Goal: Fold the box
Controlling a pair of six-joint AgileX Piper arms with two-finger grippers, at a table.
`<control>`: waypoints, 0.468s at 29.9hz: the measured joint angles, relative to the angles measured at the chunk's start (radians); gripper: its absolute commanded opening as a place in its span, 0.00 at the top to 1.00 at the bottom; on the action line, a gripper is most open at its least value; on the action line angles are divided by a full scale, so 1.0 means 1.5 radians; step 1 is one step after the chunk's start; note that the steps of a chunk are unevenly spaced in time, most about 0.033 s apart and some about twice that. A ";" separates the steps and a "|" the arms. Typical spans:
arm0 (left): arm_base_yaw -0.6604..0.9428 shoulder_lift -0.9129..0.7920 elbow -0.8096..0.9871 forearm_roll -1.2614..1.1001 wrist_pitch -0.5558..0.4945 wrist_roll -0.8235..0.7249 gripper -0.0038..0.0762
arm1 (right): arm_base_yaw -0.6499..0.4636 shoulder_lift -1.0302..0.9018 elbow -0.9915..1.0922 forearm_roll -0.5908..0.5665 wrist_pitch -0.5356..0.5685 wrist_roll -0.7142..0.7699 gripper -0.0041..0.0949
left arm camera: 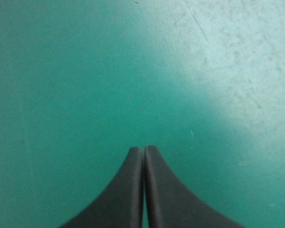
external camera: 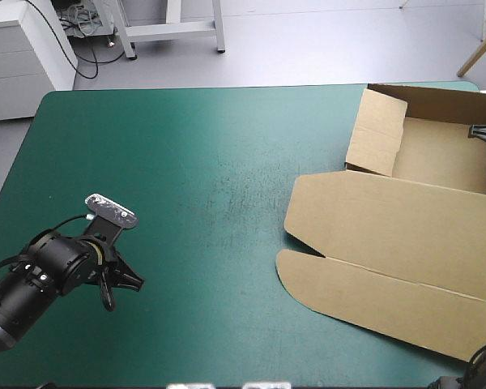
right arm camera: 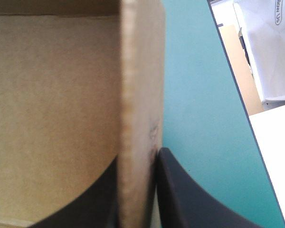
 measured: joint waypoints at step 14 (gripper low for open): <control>0.000 -0.001 0.000 0.000 -0.009 0.001 0.96 | -0.005 -0.001 0.022 0.012 0.014 -0.010 0.10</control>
